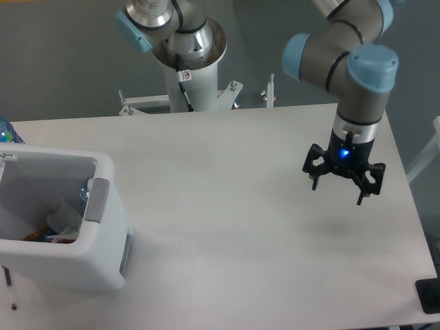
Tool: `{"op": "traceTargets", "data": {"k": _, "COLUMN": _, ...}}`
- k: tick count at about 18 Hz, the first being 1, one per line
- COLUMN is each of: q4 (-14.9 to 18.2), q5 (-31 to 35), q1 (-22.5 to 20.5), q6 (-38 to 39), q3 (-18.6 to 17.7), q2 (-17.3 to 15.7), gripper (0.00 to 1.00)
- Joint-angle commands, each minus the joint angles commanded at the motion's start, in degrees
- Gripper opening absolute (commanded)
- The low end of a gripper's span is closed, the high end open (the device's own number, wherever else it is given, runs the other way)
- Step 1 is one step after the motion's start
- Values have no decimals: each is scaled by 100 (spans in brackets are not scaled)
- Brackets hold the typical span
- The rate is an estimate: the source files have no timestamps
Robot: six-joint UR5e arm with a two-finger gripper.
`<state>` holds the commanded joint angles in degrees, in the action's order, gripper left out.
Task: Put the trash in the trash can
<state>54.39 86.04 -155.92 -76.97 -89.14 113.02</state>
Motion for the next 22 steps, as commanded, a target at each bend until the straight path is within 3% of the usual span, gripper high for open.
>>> {"op": "traceTargets", "data": {"k": 2, "q4": 465, "q5": 131, "q1": 0, "q6": -413, "q3": 273, "q2": 97, "gripper": 100}}
{"op": "traceTargets", "data": {"k": 4, "q4": 660, "q5": 255, "q1": 9, "q6": -695, "q3": 345, "q2": 124, "gripper": 100}}
{"op": "traceTargets", "data": {"k": 22, "q4": 617, "q5": 334, "q1": 70, "q6": -793, "q3": 169, "q2": 71, "gripper": 100}}
